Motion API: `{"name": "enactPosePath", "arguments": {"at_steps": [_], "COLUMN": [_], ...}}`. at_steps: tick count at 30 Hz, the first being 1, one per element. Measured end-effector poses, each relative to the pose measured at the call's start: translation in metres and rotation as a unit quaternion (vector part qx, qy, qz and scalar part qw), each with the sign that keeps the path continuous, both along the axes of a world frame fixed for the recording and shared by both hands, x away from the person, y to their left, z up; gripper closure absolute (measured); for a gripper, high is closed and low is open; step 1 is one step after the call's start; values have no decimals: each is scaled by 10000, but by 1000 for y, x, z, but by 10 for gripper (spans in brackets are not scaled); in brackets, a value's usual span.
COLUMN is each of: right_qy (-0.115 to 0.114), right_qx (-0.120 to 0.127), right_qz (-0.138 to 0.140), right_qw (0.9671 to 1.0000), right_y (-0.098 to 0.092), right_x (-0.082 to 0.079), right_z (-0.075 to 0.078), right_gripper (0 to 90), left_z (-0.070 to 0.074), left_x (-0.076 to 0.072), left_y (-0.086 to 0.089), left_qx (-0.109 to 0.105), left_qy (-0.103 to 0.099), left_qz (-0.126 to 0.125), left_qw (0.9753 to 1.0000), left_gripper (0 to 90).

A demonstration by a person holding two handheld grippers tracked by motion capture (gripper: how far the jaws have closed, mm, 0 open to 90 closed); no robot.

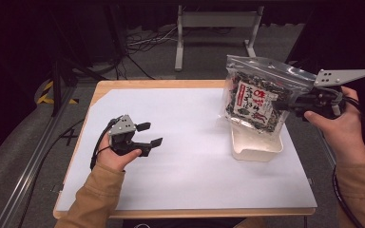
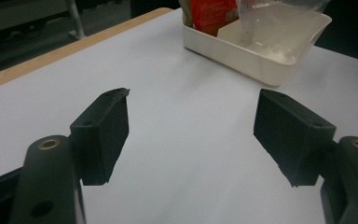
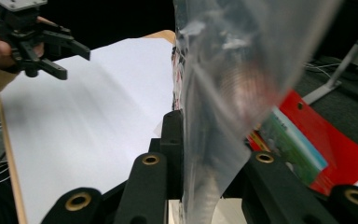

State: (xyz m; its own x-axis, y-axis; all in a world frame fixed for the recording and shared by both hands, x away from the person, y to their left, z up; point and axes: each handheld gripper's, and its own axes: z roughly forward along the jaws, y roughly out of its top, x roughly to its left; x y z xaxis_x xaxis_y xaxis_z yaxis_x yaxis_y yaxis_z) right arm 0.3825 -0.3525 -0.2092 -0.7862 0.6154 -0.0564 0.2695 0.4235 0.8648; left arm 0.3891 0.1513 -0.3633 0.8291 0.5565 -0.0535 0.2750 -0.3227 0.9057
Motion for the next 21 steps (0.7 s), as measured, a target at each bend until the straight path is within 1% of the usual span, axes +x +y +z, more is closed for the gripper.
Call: {"name": "enactPosePath", "arguments": {"at_steps": [3, 4, 5, 10, 13, 14, 16, 20, 21], "right_qy": [-26, -41, -41, -31, 10, 9, 39, 81, 120], "right_qx": [14, 46, 46, 133, 189, 201, 213, 211, 221], "right_qz": [-169, -273, -273, -581, -646, -666, -751, -776, -790], "right_qw": [9999, 9996, 9996, 9982, 9977, 9976, 9969, 9967, 9966], "right_y": [-3, -6, -6, -13, -16, -17, -18, -19, -19], "right_x": [1, 2, 2, 4, 5, 5, 6, 8, 7], "right_z": [-1, -3, -3, -6, -10, -11, -14, -21, -23], "right_gripper": [758, 758, 758, 758, 758, 758, 758, 758, 758], "left_z": [0, 1, 1, 0, 0, 0, 0, 1, 1], "left_x": [0, 0, 0, 1, 0, 1, 0, 0, 0], "left_y": [1, 2, 2, 4, 4, 3, 3, 5, 5], "left_qx": [-8, -8, -26, -3, -2, -5, -41, -9, -18], "left_qy": [15, 10, 6, 63, 70, 37, 68, 40, 47], "left_qz": [43, 54, 66, 112, 98, 90, 86, 61, 57], "left_qw": [10000, 10000, 10000, 9999, 9999, 10000, 9999, 10000, 10000], "left_gripper": [269, 268, 268, 266, 264, 263, 261, 258, 254]}}
